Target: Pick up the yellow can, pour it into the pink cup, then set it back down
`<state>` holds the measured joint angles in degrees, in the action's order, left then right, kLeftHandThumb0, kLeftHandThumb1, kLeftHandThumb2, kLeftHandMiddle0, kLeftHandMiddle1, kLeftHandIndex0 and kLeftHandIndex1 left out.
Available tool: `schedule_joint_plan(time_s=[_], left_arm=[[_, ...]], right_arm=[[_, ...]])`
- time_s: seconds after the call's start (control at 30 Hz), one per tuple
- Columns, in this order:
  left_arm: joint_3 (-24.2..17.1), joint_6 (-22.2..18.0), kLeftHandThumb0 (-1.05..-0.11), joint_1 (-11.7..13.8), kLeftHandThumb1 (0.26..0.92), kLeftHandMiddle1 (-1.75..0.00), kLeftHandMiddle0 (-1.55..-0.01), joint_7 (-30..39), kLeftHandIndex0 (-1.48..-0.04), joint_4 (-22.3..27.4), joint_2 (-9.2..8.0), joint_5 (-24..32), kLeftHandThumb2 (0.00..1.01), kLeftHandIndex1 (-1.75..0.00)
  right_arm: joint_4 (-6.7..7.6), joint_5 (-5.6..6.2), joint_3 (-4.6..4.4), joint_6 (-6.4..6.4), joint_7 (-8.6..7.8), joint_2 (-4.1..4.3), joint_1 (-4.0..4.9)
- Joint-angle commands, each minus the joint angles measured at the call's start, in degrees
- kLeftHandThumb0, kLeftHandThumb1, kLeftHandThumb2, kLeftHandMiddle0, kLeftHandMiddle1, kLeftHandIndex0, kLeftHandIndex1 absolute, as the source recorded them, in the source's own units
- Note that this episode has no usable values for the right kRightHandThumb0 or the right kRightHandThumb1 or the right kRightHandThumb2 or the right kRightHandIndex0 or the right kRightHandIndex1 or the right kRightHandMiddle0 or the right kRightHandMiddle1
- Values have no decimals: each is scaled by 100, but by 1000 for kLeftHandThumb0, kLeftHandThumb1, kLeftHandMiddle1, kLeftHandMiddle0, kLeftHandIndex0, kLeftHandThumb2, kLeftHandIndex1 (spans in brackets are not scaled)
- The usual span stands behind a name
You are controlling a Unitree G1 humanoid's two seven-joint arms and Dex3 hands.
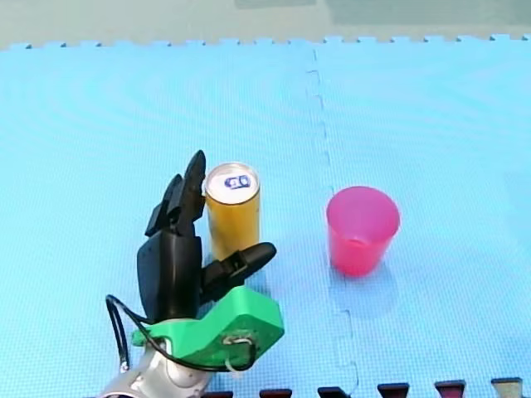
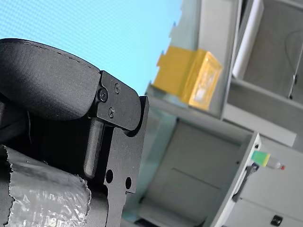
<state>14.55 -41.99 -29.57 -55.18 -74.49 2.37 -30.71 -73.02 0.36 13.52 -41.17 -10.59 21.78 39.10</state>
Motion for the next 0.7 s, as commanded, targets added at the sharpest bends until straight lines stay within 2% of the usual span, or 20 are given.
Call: schedule_joint_plan(time_s=[0.0, 0.67], left_arm=[[-44, -89, -1048, -24, 849, 0, -261, 104, -222, 31, 2, 104, 19, 0], [-592, -849, -1048, 119, 857, 0, -238, 1219, -154, 67, 47, 949, 9, 0]], right_arm=[[-7, 25, 13, 28, 3, 27, 40], [-10, 57, 23, 28, -49, 42, 54]])
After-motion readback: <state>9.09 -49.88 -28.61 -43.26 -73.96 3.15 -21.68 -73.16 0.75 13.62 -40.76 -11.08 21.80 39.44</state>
